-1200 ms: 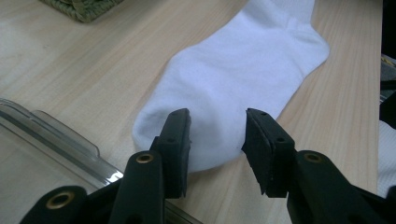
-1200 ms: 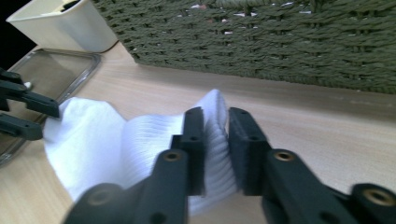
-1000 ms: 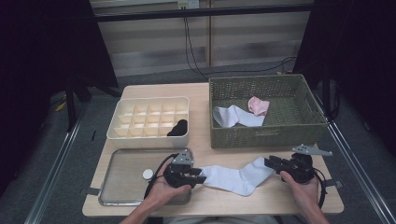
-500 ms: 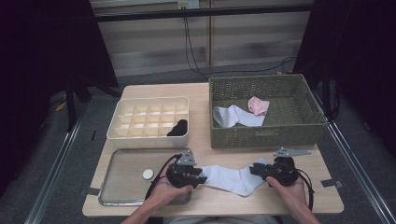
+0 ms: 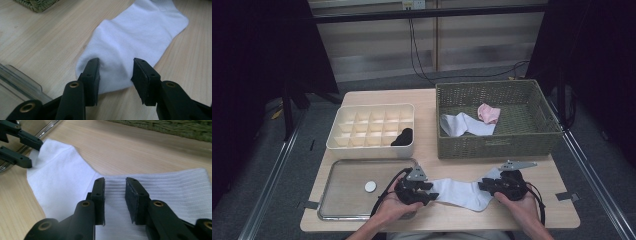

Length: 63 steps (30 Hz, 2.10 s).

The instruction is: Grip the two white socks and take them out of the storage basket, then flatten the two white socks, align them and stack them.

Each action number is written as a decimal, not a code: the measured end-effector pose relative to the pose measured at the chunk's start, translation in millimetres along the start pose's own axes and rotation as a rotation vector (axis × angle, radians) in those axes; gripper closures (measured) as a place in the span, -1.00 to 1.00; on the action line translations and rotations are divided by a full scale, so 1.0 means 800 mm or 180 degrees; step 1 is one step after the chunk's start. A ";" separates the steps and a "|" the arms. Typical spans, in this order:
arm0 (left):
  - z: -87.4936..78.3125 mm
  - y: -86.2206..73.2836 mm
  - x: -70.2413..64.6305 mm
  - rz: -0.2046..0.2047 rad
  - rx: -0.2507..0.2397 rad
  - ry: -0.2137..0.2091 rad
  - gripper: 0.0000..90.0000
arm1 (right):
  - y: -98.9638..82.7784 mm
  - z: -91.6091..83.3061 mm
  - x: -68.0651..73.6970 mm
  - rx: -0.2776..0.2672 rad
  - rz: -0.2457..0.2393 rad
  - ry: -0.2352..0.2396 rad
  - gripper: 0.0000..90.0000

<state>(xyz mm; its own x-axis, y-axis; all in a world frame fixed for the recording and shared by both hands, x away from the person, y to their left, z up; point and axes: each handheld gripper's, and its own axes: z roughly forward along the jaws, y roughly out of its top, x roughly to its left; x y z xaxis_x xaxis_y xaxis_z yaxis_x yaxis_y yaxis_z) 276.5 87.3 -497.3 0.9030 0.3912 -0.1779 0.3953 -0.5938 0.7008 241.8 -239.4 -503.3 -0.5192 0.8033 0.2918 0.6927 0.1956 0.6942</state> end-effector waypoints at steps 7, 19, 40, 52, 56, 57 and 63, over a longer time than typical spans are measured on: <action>0.002 0.000 0.000 -0.0013 -0.0035 -0.0007 0.17 | -0.008 -0.011 -0.008 -0.0054 0.0094 -0.0083 0.47; -0.002 0.006 0.005 -0.0171 -0.0101 -0.0015 0.05 | -0.005 -0.017 -0.010 -0.0146 0.0169 0.0067 0.27; -0.045 -0.003 0.020 -0.0347 -0.0248 0.0095 -0.33 | 0.013 -0.026 -0.013 -0.0446 0.0212 0.0281 0.10; -0.075 -0.021 0.033 -0.0411 -0.0353 0.0276 -0.32 | 0.027 -0.019 -0.009 -0.0518 0.0193 0.0318 0.15; -0.088 -0.029 0.033 -0.0433 -0.0373 0.0309 -0.32 | 0.030 -0.018 -0.004 -0.0536 0.0152 0.0319 0.11; -0.092 -0.031 0.033 -0.0429 -0.0386 0.0325 -0.33 | 0.031 -0.017 -0.003 -0.0528 0.0145 0.0317 0.08; -0.106 -0.046 0.033 -0.0455 -0.0410 0.0433 -0.33 | 0.038 -0.019 0.005 -0.0577 0.0048 0.0291 0.06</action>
<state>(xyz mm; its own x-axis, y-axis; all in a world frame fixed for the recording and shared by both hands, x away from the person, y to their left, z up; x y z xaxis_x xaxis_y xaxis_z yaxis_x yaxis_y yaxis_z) 271.3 179.3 -469.2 0.8049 0.5611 -0.1930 0.4848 -0.4343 0.7591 253.0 -238.7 -470.8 -0.5585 0.7493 0.3559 0.6036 0.0727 0.7940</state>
